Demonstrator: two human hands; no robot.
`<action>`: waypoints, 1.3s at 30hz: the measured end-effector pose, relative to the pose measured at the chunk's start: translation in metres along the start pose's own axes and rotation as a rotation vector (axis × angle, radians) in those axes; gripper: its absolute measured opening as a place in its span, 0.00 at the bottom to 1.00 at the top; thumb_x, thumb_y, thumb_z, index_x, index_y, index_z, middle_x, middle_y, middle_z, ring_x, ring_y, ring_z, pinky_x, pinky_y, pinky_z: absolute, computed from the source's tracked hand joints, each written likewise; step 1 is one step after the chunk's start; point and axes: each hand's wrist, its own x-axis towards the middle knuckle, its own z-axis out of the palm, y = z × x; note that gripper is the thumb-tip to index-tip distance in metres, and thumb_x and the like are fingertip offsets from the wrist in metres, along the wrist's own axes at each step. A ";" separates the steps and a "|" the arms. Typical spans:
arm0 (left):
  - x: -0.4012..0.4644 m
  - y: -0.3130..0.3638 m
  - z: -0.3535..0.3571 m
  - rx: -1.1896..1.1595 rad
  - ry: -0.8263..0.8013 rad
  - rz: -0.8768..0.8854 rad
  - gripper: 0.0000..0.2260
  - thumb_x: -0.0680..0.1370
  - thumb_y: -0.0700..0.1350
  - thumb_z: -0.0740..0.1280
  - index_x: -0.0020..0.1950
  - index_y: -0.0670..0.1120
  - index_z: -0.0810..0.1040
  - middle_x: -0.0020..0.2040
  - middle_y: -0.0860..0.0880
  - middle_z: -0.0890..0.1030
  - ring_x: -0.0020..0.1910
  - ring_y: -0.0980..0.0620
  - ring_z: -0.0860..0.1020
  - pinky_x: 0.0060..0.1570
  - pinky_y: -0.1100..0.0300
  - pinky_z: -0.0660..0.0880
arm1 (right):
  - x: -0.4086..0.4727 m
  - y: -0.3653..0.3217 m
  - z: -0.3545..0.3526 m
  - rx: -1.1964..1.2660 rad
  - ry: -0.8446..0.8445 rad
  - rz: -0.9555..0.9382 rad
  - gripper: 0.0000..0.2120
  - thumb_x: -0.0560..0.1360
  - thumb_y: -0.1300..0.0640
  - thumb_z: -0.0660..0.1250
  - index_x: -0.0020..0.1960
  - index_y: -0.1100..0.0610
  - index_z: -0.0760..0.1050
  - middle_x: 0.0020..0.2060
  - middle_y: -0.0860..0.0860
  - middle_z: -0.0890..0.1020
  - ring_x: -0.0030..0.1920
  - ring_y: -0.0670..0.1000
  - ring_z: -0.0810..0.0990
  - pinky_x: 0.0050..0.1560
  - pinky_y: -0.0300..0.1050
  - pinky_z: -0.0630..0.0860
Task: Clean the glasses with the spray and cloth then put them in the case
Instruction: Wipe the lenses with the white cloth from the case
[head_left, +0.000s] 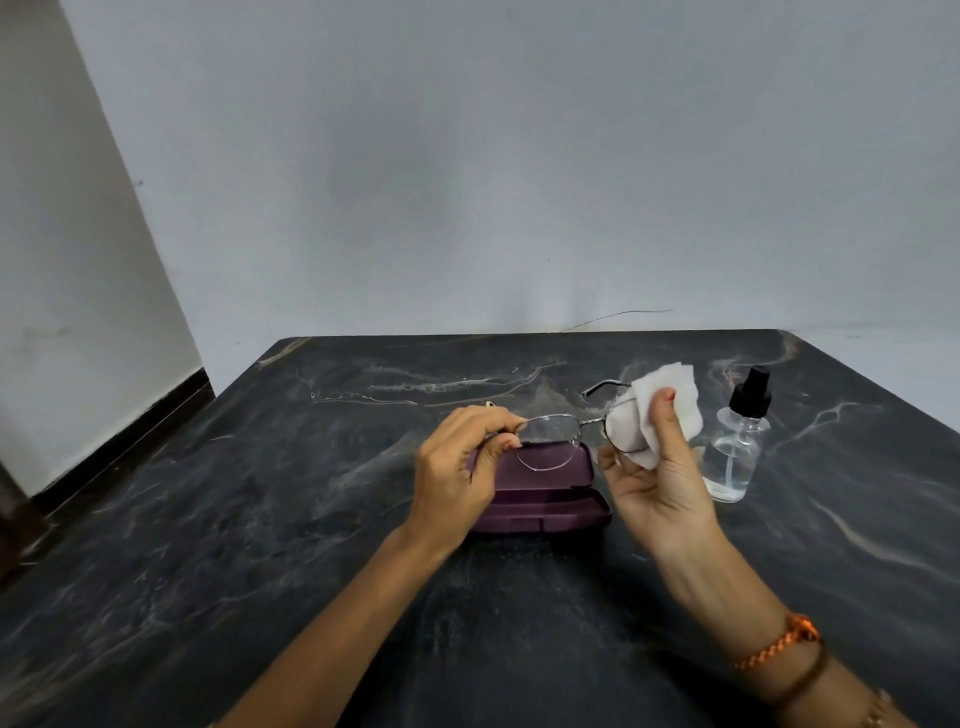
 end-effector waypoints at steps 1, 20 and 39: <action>0.000 0.000 0.000 -0.007 -0.002 0.000 0.11 0.73 0.42 0.63 0.44 0.35 0.79 0.39 0.43 0.80 0.42 0.53 0.78 0.44 0.63 0.76 | 0.000 0.001 -0.001 0.004 -0.023 0.002 0.03 0.71 0.55 0.67 0.43 0.54 0.75 0.27 0.46 0.84 0.28 0.43 0.81 0.29 0.33 0.77; 0.004 -0.006 -0.004 0.002 0.070 -0.029 0.05 0.72 0.30 0.64 0.45 0.34 0.78 0.41 0.44 0.78 0.40 0.56 0.76 0.42 0.70 0.74 | 0.001 -0.004 0.000 -0.117 -0.083 0.006 0.03 0.72 0.56 0.66 0.42 0.55 0.76 0.29 0.47 0.85 0.31 0.45 0.83 0.28 0.35 0.78; 0.008 0.000 -0.007 -0.010 0.069 -0.107 0.06 0.72 0.32 0.63 0.45 0.37 0.78 0.41 0.47 0.78 0.42 0.56 0.76 0.40 0.66 0.74 | 0.003 -0.014 -0.004 -0.497 -0.255 -0.169 0.12 0.57 0.62 0.72 0.40 0.58 0.78 0.30 0.47 0.85 0.34 0.43 0.83 0.33 0.33 0.78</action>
